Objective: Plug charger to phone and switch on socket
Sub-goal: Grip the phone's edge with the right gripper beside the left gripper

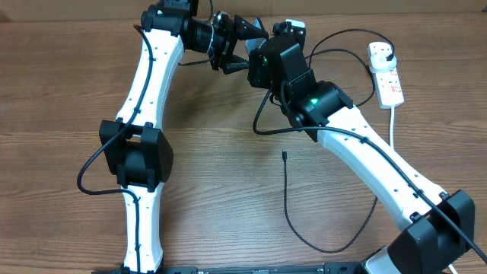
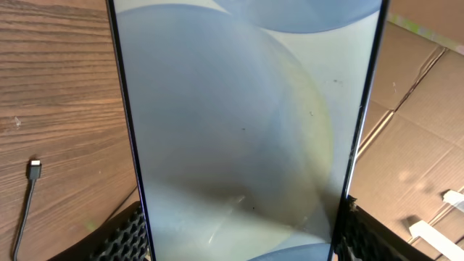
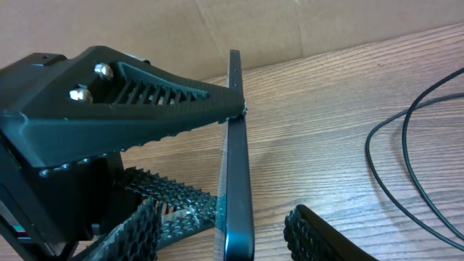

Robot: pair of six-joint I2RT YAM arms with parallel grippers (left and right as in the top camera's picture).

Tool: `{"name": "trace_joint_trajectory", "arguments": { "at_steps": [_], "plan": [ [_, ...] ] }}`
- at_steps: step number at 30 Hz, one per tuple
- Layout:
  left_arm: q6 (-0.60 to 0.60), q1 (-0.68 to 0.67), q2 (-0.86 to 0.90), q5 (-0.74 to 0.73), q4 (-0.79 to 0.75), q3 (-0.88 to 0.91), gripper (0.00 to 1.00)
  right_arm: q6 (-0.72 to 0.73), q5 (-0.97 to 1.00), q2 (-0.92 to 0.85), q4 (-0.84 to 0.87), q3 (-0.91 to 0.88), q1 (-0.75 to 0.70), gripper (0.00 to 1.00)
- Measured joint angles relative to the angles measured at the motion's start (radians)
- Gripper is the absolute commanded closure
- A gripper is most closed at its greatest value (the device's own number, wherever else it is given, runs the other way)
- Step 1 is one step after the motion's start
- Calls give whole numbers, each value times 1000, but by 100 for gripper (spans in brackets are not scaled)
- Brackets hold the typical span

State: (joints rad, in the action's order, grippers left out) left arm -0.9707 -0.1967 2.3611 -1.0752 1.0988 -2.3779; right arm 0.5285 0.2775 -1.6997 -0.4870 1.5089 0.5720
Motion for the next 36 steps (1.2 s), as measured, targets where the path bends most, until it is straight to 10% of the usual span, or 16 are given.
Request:
{"name": "trace_joint_trajectory", "arguments": {
  "at_steps": [36],
  "plan": [
    [-3,-7,0,8,0,0,39,21,27,-26,12,0,0,60]
  ]
}}
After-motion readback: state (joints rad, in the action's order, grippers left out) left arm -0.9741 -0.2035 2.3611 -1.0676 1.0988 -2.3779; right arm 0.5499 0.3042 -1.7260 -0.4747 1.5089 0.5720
